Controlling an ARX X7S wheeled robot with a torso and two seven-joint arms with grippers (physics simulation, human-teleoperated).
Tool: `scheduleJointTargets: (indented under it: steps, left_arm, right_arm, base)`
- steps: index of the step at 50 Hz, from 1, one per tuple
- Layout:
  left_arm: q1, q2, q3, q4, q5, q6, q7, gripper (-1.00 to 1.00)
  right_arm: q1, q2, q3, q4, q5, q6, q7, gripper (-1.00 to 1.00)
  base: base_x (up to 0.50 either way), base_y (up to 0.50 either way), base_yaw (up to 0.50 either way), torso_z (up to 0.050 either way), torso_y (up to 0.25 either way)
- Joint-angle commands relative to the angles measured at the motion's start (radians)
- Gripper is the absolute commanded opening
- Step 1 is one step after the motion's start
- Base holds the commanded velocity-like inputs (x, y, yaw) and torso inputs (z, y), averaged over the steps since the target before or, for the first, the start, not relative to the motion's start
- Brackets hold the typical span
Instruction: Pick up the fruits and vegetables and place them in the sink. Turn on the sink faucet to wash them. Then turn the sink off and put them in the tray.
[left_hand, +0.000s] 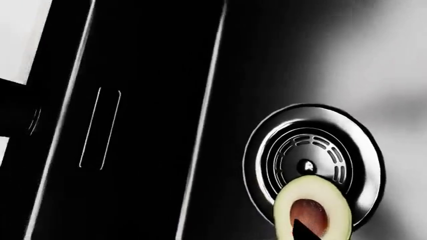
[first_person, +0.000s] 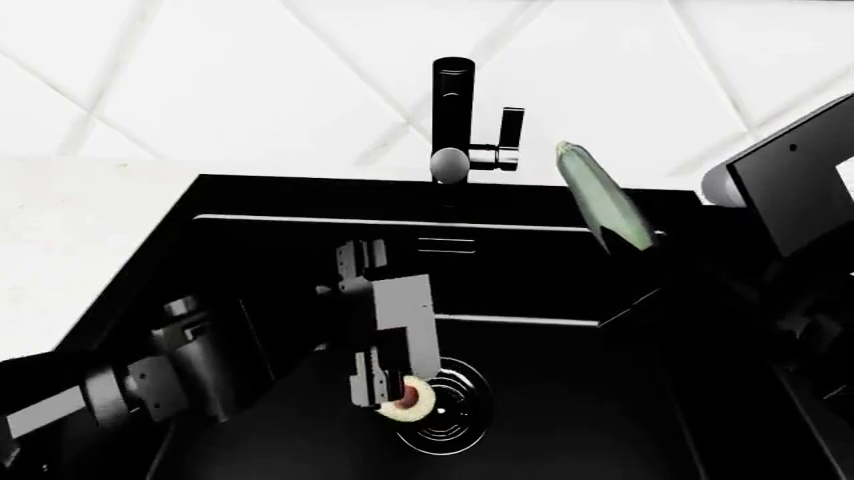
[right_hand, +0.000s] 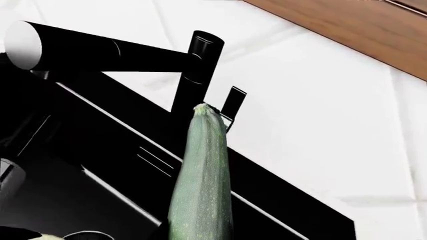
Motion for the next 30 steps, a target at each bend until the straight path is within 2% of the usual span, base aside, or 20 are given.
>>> scheduleJointTargets:
  steps: [1, 10, 22, 30]
  left_arm:
    - [-0.014, -0.110, -0.076, 0.150, -0.043, -0.027, -0.052, 1.00]
    - [-0.011, -0.196, -0.187, 0.237, -0.107, -0.032, -0.129, 1.00]
    - [-0.025, -0.289, -0.234, 0.348, -0.135, -0.074, -0.168, 1.00]
    - [-0.053, -0.304, -0.295, 0.377, -0.164, -0.146, -0.242, 1.00]
  right_arm:
    - [-0.009, -0.033, -0.029, 0.013, -0.039, 0.010, -0.016, -1.00]
    - [-0.031, -0.048, -0.053, 0.027, -0.064, 0.011, -0.029, -1.00]
    - [0.036, -0.191, -0.214, 0.157, -0.165, 0.134, -0.114, -1.00]
    - [0.066, -0.256, -0.294, 0.232, -0.244, 0.166, -0.165, -1.00]
  base:
    - [0.00, 0.00, 0.00, 0.000, 0.000]
    - [0.00, 0.00, 0.00, 0.000, 0.000]
    - [0.00, 0.00, 0.00, 0.001, 0.000]
    - [0.00, 0.00, 0.00, 0.000, 0.000]
